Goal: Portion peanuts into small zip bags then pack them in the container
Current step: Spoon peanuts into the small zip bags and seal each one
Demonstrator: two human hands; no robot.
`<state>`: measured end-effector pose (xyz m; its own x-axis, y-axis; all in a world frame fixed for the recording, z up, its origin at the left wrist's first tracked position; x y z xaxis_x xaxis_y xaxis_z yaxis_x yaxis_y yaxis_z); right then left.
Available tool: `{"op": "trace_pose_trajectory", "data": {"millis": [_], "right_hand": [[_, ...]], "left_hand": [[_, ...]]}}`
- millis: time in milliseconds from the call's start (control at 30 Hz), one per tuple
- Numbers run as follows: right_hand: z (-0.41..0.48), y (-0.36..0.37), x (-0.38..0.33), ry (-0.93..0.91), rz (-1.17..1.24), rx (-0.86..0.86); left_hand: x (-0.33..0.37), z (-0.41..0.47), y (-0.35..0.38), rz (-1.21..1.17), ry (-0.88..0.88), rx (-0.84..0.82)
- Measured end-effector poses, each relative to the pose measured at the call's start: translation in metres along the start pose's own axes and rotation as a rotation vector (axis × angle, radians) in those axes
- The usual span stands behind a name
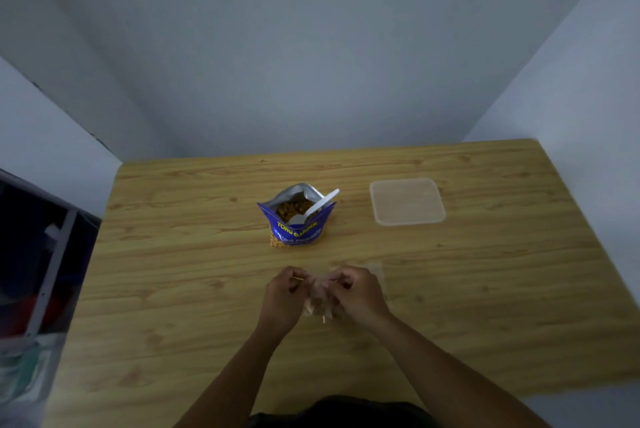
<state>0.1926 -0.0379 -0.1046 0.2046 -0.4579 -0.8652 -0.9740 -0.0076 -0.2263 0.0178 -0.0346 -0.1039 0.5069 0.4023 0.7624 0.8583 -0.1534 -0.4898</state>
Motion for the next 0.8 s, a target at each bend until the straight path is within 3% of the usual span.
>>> {"op": "trace_pose_trajectory", "data": {"millis": [267, 367, 500, 600, 800], "right_hand": [[0.015, 0.002, -0.001, -0.040, -0.170, 0.097], [0.025, -0.011, -0.030, -0.083, -0.108, 0.196], [0.038, -0.027, -0.085, -0.206, 0.149, 0.321], [0.049, -0.033, -0.124, -0.254, 0.249, 0.343], [0.071, -0.027, -0.148, -0.299, 0.037, 0.245]], "left_hand": [[-0.031, 0.009, 0.004, 0.218, -0.070, -0.012], [-0.032, 0.014, -0.008, 0.269, -0.085, 0.026], [-0.032, 0.029, -0.036, 0.173, -0.121, 0.159], [-0.018, 0.042, -0.061, 0.046, -0.039, 0.311], [0.051, 0.051, -0.090, 0.007, 0.216, 0.402]]}}
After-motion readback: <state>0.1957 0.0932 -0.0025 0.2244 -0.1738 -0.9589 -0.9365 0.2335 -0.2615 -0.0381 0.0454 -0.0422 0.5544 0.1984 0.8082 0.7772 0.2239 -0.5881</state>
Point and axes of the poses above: each hand's wrist, its own z-axis towards the middle knuckle, its own y-axis out of the palm, x = y × z, the point moved 5 cm from there along z, towards the middle knuckle, and after that the axes turned 11 degrees about z, right-handed, at the moved point
